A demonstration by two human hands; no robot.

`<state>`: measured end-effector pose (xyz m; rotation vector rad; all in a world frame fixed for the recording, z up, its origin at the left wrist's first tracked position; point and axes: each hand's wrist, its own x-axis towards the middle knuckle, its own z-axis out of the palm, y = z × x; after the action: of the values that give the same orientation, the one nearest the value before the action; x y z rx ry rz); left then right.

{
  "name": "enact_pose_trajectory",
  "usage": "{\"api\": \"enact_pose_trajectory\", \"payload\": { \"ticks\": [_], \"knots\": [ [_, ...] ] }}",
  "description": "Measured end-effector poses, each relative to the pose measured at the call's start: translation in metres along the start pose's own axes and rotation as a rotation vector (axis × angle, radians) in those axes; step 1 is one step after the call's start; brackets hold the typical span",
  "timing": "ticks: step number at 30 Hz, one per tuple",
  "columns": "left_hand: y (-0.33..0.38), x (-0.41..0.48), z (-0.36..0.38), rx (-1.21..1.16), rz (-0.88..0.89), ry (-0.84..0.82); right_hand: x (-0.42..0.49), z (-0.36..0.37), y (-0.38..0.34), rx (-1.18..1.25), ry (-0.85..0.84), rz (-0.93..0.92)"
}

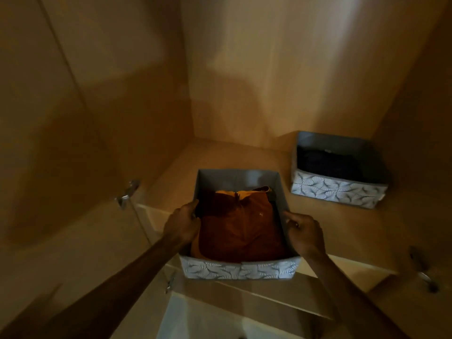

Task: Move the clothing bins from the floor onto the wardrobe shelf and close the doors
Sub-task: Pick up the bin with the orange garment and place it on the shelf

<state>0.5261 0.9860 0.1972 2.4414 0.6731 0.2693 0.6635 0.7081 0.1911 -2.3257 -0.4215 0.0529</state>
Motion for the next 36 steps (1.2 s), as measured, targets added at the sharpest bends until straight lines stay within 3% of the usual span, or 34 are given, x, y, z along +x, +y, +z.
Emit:
{"api": "enact_pose_trajectory", "payload": {
  "ticks": [4, 8, 9, 11, 14, 17, 21, 25, 30, 36],
  "knots": [
    [0.018, 0.069, 0.006, -0.02, 0.061, -0.049, 0.052, 0.006, -0.002, -0.01, 0.015, 0.051],
    [0.042, 0.121, 0.005, -0.355, 0.154, -0.324, 0.102, 0.01, -0.01, 0.023, 0.005, 0.084],
    [0.047, 0.127, 0.005, -0.359, 0.188, -0.394, 0.11, 0.01, -0.013, 0.06, 0.008, 0.075],
    [0.043, 0.141, 0.007, -0.096, 0.269, -0.457, 0.121, 0.009, -0.019, 0.167, 0.035, 0.036],
    [0.026, 0.154, 0.013, 0.308, 0.416, -0.445, 0.116, 0.023, -0.013, 0.121, 0.092, -0.068],
    [0.015, 0.171, 0.027, 0.311, 0.41, -0.333, 0.111, 0.037, -0.003, -0.046, 0.088, -0.143],
    [0.015, 0.201, 0.038, 0.347, 0.328, -0.099, 0.142, 0.038, -0.003, -0.162, -0.076, -0.17],
    [0.005, 0.195, 0.05, 0.344, 0.411, 0.049, 0.148, 0.053, -0.007, -0.388, 0.125, -0.152],
    [-0.027, 0.178, 0.057, 0.396, 0.499, 0.064, 0.112, 0.094, 0.005, -0.572, 0.222, -0.237],
    [-0.024, 0.193, 0.062, 0.449, 0.507, 0.013, 0.133, 0.095, -0.003, -0.708, 0.198, -0.194]
  ]
}}
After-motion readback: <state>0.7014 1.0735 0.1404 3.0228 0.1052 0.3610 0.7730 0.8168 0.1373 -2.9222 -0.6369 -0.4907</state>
